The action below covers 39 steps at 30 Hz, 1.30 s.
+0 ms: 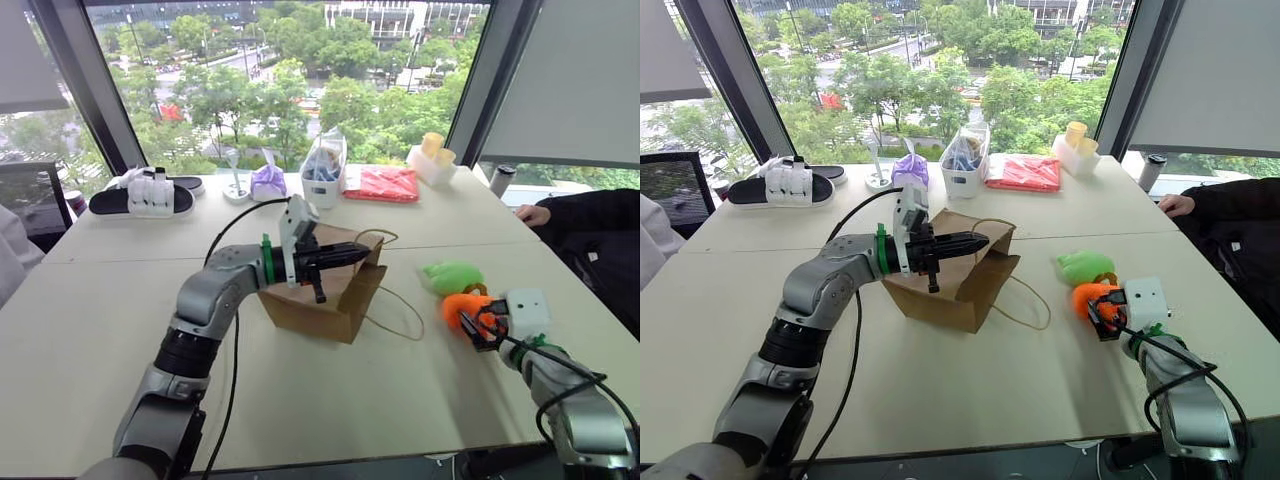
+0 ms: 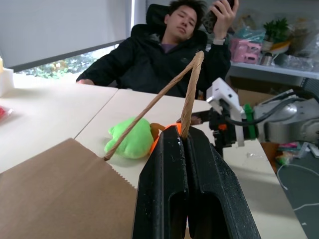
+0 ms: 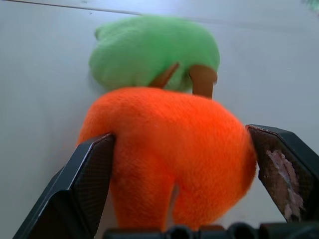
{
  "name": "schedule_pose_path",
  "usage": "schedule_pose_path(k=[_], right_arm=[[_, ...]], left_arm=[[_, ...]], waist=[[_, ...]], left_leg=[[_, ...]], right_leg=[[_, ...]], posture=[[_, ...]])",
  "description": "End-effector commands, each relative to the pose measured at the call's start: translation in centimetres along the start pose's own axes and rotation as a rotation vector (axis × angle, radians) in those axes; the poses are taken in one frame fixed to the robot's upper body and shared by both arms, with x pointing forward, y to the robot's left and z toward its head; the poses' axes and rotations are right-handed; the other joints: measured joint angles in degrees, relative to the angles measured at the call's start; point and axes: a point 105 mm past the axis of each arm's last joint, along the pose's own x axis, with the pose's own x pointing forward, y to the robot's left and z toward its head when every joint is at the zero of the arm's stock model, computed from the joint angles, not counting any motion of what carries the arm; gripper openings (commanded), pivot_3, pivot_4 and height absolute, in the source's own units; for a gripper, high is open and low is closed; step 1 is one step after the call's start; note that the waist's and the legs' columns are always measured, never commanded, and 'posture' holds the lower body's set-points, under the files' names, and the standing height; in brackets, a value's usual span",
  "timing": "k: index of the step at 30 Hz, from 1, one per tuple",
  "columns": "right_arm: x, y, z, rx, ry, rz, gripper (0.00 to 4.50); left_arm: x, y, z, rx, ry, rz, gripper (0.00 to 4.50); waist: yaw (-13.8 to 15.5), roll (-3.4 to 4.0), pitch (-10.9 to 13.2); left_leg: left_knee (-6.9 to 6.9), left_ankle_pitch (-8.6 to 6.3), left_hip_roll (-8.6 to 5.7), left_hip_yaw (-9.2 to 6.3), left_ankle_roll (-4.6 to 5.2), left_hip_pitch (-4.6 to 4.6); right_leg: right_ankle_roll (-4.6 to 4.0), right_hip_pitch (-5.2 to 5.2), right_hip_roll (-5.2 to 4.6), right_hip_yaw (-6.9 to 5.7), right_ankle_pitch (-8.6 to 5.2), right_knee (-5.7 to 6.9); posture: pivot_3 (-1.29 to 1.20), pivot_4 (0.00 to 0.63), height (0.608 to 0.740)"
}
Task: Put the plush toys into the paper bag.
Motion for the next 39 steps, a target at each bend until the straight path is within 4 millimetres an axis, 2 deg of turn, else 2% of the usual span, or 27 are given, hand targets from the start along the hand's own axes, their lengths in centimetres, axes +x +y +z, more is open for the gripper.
schedule_pose_path(k=[1, 8, 9, 10, 11, 13, 15, 17, 20, 27, 29, 34, 39], right_arm=[[0.6, -1.0, -1.5, 0.087, 0.092, -0.025, 3.61], [-0.4, -0.8, -0.7, 0.096, 0.042, 0.0, 0.45], [-0.7, -0.8, -0.2, 0.112, 0.011, 0.002, 0.14], [-1.0, -0.8, 0.1, 0.123, -0.01, 0.003, 0.04], [-1.4, -0.7, 0.8, 0.133, -0.05, 0.021, 0.04], [-3.7, 1.0, 4.1, 0.141, -0.213, 0.174, 0.04], [-5.7, 2.5, 5.8, 0.147, -0.288, 0.317, 0.04], [-7.4, 4.2, 6.7, 0.135, -0.303, 0.462, 0.04], [-8.5, 6.0, 7.5, 0.126, -0.292, 0.609, 0.04], [-7.0, 8.3, 7.3, 0.105, -0.223, 0.711, 0.04], [-5.6, 9.0, 6.7, 0.089, -0.194, 0.724, 0.04], [-4.0, 11.9, 5.9, 0.058, -0.155, 0.848, 0.04], [-3.3, 15.1, 6.5, 0.061, -0.156, 0.972, 0.04]], left_arm=[[0.0, -0.3, 0.9, 0.044, -0.021, 0.001, 0.0], [-0.5, 0.1, 1.0, 0.05, -0.019, 0.032, 0.0], [-0.5, 0.1, 1.0, 0.05, -0.019, 0.032, 0.0], [-0.5, 0.1, 1.0, 0.05, -0.019, 0.033, 0.0], [-0.5, 0.1, 1.0, 0.05, -0.02, 0.032, 0.0], [-0.5, 0.1, 1.2, 0.049, -0.025, 0.021, 0.0], [-0.5, 0.0, 1.4, 0.048, -0.03, 0.003, 0.0], [-0.6, -0.3, 1.6, 0.044, -0.033, -0.032, 0.0], [-0.6, -0.7, 1.8, 0.043, -0.027, -0.084, 0.0], [-0.5, -1.1, 2.4, 0.054, -0.03, -0.13, 0.0], [-0.5, -1.3, 2.7, 0.055, -0.037, -0.141, 0.0], [-0.4, -1.7, 2.9, 0.055, -0.037, -0.152, 0.0], [-0.3, -2.3, 2.4, 0.053, -0.023, -0.166, 0.0]], waist=[[0.1, 0.0, 0.0], [0.3, -0.06, 0.0], [0.3, -0.06, 0.0], [0.4, -0.05, 0.0], [0.6, -0.06, 0.0], [0.9, 0.01, 0.0], [0.9, 0.04, 0.0], [0.9, 0.05, 0.0], [0.8, 0.04, 0.0], [0.9, 0.04, 0.0], [1.0, 0.04, 0.0], [0.9, 0.04, 0.0], [0.8, 0.04, 0.0]], left_leg=[[0.0, 0.0, 0.0, 0.0, 0.0, 0.02], [0.01, 0.0, -0.03, -0.08, 0.01, 0.02], [0.0, -0.01, -0.03, -0.1, 0.01, 0.02], [0.0, -0.01, -0.03, -0.1, 0.01, 0.01], [-0.01, -0.01, -0.03, -0.1, 0.01, 0.0], [-0.02, -0.02, -0.03, -0.08, 0.03, -0.04], [-0.03, -0.03, -0.03, -0.08, 0.04, -0.09], [-0.03, -0.03, -0.03, -0.07, 0.05, -0.08], [-0.01, -0.03, 0.0, -0.06, 0.05, -0.01], [0.0, -0.03, 0.02, -0.05, 0.05, -0.01], [-0.01, -0.03, 0.02, -0.06, 0.06, -0.03], [-0.01, -0.03, 0.0, -0.02, 0.06, -0.05], [-0.01, -0.03, 0.01, -0.04, 0.05, -0.07]], right_leg=[[0.0, 0.01, 0.0, 0.0, 0.0, 0.01], [0.0, 0.06, -0.02, -0.01, 0.0, 0.0], [0.0, 0.07, -0.02, -0.02, 0.0, 0.0], [0.0, 0.06, -0.02, -0.02, 0.0, 0.0], [0.0, 0.05, -0.01, -0.02, 0.0, 0.0], [0.0, -0.01, -0.02, -0.01, 0.0, 0.0], [0.01, -0.07, -0.01, -0.01, 0.0, 0.01], [0.01, -0.07, -0.01, -0.01, 0.0, 0.01], [0.01, 0.01, 0.01, -0.02, 0.0, -0.02], [0.0, 0.0, 0.02, -0.03, 0.0, -0.02], [0.0, -0.01, 0.02, -0.03, 0.0, -0.02], [0.0, -0.04, 0.01, -0.03, 0.0, -0.02], [0.0, -0.08, 0.01, -0.03, 0.0, -0.02]], posture=[[0.0, 0.15, 0.74], [0.0, 0.15, 0.74], [0.0, 0.15, 0.74], [0.0, 0.15, 0.74], [0.0, 0.15, 0.74], [0.0, 0.15, 0.74], [0.0, 0.15, 0.74], [0.0, 0.15, 0.74], [0.0, 0.15, 0.74], [0.0, 0.15, 0.74], [0.0, 0.15, 0.74], [0.0, 0.15, 0.74], [0.0, 0.15, 0.74]])
